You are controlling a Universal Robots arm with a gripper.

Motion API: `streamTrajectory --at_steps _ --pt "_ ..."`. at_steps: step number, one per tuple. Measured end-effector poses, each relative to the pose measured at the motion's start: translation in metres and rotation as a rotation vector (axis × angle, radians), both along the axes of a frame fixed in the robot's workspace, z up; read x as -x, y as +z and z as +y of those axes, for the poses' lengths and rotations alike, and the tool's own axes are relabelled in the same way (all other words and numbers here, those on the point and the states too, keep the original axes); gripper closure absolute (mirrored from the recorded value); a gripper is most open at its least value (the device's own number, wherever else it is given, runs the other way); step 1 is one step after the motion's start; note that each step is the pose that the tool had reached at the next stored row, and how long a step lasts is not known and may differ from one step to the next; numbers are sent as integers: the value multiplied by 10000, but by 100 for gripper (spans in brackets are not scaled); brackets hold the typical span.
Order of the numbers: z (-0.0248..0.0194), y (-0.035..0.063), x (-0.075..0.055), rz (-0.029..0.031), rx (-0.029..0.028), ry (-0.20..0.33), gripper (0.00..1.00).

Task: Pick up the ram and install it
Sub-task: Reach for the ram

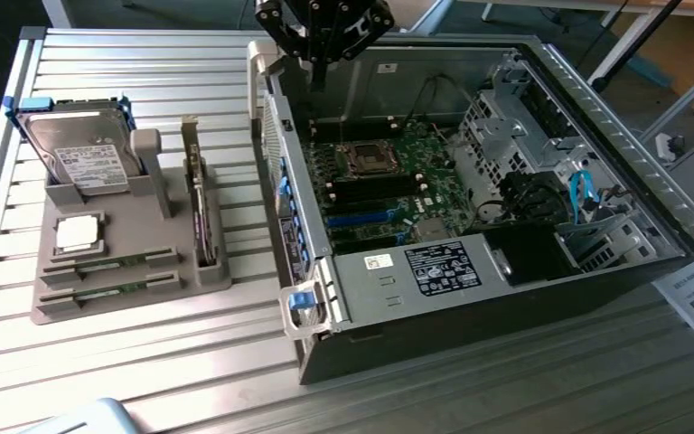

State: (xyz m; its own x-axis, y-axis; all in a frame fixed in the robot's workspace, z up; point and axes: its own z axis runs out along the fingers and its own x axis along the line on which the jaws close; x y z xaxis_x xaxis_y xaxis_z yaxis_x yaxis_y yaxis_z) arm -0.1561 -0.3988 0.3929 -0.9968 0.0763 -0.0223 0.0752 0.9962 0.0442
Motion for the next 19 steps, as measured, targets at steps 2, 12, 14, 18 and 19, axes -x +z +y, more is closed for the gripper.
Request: streamTrajectory --at_steps 2,12,14,18,19 --pt "0 0 75 4 0 1 90" --pt "0 -1 348 28 0 0 90" --pt "0 -1 387 30 0 1 90" --pt "0 -1 490 35 1 0 90" --pt "0 -1 506 35 1 0 90"
